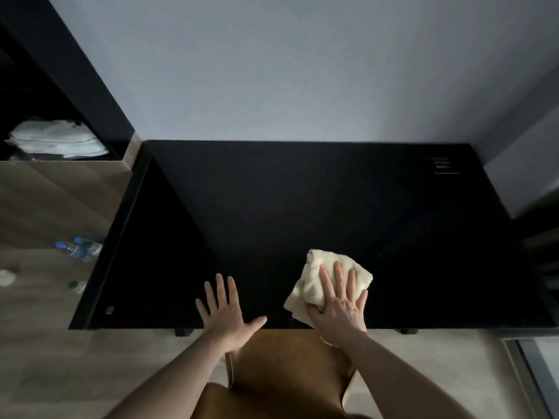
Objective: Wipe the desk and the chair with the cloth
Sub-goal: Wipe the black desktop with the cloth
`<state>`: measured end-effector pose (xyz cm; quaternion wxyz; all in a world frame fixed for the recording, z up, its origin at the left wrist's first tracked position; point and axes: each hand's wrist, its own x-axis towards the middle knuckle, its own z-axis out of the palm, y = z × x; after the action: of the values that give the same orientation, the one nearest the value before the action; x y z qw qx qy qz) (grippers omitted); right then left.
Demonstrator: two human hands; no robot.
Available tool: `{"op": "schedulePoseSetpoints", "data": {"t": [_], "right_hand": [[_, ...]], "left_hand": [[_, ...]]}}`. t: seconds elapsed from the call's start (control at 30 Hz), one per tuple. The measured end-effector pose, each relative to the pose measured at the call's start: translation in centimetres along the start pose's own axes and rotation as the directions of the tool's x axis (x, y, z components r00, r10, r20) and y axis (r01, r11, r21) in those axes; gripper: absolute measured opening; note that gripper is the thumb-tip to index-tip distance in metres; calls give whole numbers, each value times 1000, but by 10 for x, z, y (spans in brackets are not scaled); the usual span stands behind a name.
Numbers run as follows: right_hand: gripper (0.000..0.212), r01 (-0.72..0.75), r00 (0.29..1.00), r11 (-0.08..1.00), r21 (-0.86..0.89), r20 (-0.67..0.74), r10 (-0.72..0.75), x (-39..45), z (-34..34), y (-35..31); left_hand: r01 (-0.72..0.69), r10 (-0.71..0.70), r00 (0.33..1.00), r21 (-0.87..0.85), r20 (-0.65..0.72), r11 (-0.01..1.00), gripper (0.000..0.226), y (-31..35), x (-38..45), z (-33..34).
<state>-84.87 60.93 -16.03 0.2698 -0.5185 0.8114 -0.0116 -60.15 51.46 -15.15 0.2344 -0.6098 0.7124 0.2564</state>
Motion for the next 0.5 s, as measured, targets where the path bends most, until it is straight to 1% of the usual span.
{"op": "schedulePoseSetpoints", "data": {"t": [0.1, 0.2, 0.3, 0.37, 0.43, 0.5], "right_hand": [[94, -129, 992, 991, 19, 8, 129, -11, -24, 68], [95, -199, 979, 980, 15, 41, 198, -12, -35, 95], [96, -278, 960, 959, 52, 50, 275, -1, -38, 75], [98, -325, 945, 944, 64, 64, 321, 4, -36, 51], [98, -298, 951, 953, 50, 96, 292, 4, -29, 25], [97, -232, 965, 973, 16, 132, 228, 6, -21, -2]], "left_hand": [[63, -61, 996, -24, 62, 998, 146, 22, -6, 9], [88, -86, 995, -31, 48, 996, 148, 24, -4, 15], [62, -61, 998, -50, 29, 997, 147, 27, 3, 16], [41, -38, 998, -65, 45, 997, 148, 26, 4, 18], [39, -35, 998, -68, 52, 997, 149, 23, 3, 21], [44, -40, 998, -67, 56, 997, 149, 20, 5, 22]]}}
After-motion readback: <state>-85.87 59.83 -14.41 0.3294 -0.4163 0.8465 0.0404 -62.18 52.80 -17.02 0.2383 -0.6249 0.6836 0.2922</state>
